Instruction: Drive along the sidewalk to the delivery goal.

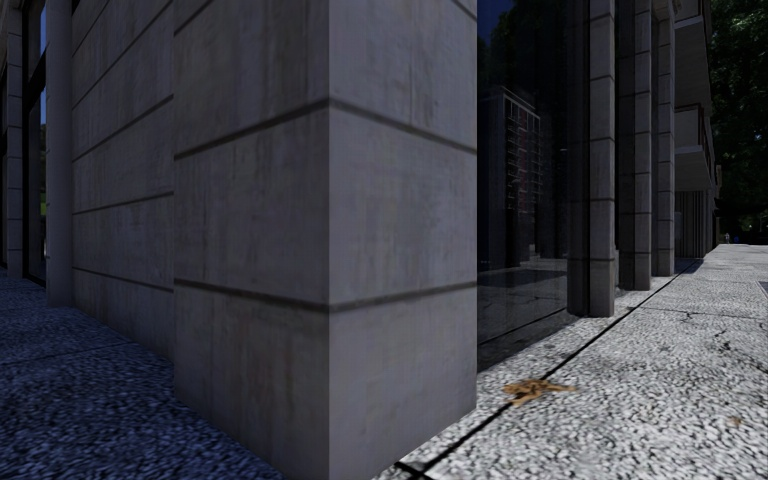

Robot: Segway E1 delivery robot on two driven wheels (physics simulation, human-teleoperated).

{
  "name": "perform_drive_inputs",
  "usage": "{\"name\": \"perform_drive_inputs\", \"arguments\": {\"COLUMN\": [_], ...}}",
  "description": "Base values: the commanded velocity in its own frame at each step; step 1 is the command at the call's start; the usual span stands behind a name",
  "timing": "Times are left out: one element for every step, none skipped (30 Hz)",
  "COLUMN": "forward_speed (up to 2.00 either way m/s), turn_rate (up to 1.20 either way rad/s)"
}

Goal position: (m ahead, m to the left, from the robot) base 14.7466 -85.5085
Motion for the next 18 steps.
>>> {"name": "perform_drive_inputs", "arguments": {"forward_speed": [0.00, 0.00, 0.00, 0.00, 0.00, 0.00, 0.00, 0.00, 0.00, 0.00, 0.00, 0.00, 0.00, 0.00, 0.00, 0.00, 0.00, 0.00], "turn_rate": [0.00, 0.00, 0.00, 0.00, 0.00, 0.00, 0.00, 0.00, 0.00, 0.00, 0.00, 0.00, 0.00, 0.00, 0.00, 0.00, 0.00, 0.00]}}
